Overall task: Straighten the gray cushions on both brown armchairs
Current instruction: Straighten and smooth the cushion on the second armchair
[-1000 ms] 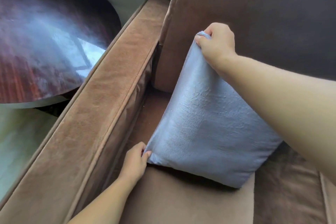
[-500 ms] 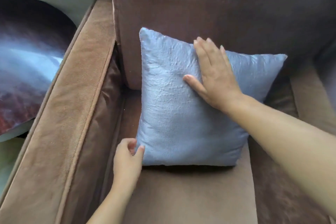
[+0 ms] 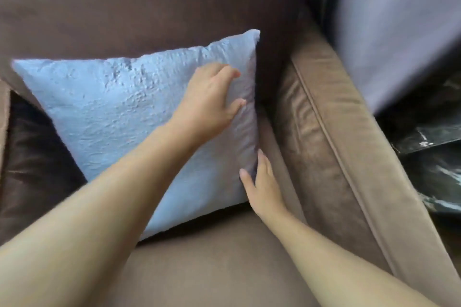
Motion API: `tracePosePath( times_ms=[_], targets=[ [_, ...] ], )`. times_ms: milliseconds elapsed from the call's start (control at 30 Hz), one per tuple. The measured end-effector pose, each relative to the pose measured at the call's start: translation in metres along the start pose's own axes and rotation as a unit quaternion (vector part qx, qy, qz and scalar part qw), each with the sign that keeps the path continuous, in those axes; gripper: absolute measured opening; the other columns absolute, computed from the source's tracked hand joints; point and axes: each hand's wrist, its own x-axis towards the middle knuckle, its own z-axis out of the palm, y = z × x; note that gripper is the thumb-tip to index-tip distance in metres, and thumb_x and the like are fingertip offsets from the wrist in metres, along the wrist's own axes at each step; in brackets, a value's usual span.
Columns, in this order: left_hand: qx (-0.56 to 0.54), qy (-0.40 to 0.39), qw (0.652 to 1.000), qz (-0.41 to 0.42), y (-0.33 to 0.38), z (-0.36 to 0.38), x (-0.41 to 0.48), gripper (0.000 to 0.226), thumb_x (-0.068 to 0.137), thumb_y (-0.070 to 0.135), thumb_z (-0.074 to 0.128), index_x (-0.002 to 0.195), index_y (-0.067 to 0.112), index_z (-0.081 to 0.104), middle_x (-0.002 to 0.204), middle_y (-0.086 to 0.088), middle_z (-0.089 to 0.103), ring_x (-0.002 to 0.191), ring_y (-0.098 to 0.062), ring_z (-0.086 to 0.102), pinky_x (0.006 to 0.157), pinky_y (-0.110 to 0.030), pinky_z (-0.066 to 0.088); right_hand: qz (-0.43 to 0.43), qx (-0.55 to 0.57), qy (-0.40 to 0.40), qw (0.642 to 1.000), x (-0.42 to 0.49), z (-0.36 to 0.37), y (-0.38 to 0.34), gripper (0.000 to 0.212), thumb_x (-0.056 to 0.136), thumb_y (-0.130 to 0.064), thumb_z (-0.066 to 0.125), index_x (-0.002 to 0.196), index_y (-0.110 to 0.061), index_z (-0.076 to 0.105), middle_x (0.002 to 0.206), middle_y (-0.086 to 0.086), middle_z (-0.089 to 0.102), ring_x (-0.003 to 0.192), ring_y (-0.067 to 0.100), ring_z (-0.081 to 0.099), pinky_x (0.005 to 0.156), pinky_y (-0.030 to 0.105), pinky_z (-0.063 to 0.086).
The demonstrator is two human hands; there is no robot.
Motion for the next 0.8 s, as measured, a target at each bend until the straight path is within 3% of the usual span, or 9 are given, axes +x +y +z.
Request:
tracePosePath(
  times_ms=[100,233,367,433,500,567,700,800],
  targets=[
    [0.08,-0.025,0.996,0.031,0.008,0.009,0.053,0.052,0.085,0.025,0.069,0.128,0.0,0.056,0.134,-0.021,0.055,0.129,-0.038,0.047,0.11,-0.042,0.033,0.068,0.005,-0.038,0.997,-0.011,0.008,0.045,0.066,0.099,-0.038,0.049,0.154,-0.01,0.027,0.16,0.008,0.032,0.146,0.025,0.032,0.118,0.035,0.027],
    [0.136,0.011,0.989,-0.058,0.007,0.012,0.101,0.063,0.085,0.039,0.068,0.135,0.008,0.05,0.141,-0.017,0.046,0.13,-0.037,0.043,0.108,-0.05,0.039,0.102,0.005,-0.039,0.994,-0.006,0.005,0.079,0.046,0.1,-0.027,0.049,0.143,-0.012,0.047,0.148,0.007,0.046,0.134,0.029,0.044,0.11,0.036,0.035],
    [0.134,0.015,0.986,-0.102,0.008,0.019,0.115,0.058,0.086,0.045,0.064,0.13,0.009,0.052,0.131,-0.02,0.058,0.122,-0.039,0.053,0.101,-0.046,0.044,0.129,0.028,-0.052,0.99,0.012,0.004,0.088,0.036,0.098,-0.02,0.054,0.132,-0.009,0.057,0.126,0.016,0.057,0.116,0.034,0.056,0.097,0.039,0.045],
    [0.132,0.036,0.982,-0.127,0.008,0.022,0.119,0.044,0.087,0.042,0.061,0.117,0.01,0.063,0.121,-0.017,0.065,0.115,-0.037,0.058,0.096,-0.042,0.046,0.13,0.037,-0.053,0.989,0.019,0.006,0.089,0.021,0.095,-0.015,0.055,0.112,-0.005,0.064,0.112,0.018,0.062,0.105,0.035,0.059,0.086,0.038,0.048],
    [0.107,0.059,0.98,-0.159,0.008,0.023,0.12,0.034,0.085,0.039,0.06,0.107,0.013,0.068,0.113,-0.012,0.068,0.106,-0.032,0.061,0.086,-0.034,0.044,0.136,0.025,-0.04,0.99,0.022,0.007,0.09,0.009,0.093,-0.014,0.057,0.089,-0.006,0.06,0.099,0.015,0.063,0.095,0.034,0.059,0.072,0.036,0.044],
    [0.091,0.075,0.979,-0.168,0.009,0.02,0.12,0.028,0.085,0.035,0.059,0.101,0.014,0.068,0.109,-0.01,0.068,0.096,-0.026,0.059,0.078,-0.028,0.038,0.132,0.009,-0.03,0.991,0.019,0.009,0.091,0.021,0.094,-0.015,0.057,0.075,-0.011,0.048,0.094,0.014,0.061,0.086,0.032,0.057,0.065,0.034,0.036],
    [0.094,0.102,0.977,-0.159,0.01,0.009,0.122,0.021,0.084,0.029,0.058,0.094,0.014,0.067,0.102,-0.007,0.067,0.089,-0.019,0.054,0.072,-0.026,0.034,0.099,-0.016,-0.022,0.995,0.01,0.003,0.097,0.043,0.096,-0.013,0.055,0.064,-0.019,0.026,0.086,0.006,0.052,0.075,0.028,0.048,0.062,0.034,0.033],
    [0.09,0.109,0.974,-0.176,0.006,0.01,0.121,0.019,0.085,0.028,0.06,0.095,0.014,0.067,0.106,-0.005,0.067,0.095,-0.02,0.058,0.073,-0.026,0.035,0.088,-0.046,-0.06,0.993,0.017,-0.003,0.097,0.045,0.097,-0.014,0.053,0.064,-0.02,0.024,0.089,0.012,0.054,0.079,0.029,0.049,0.063,0.034,0.031]
  ],
)
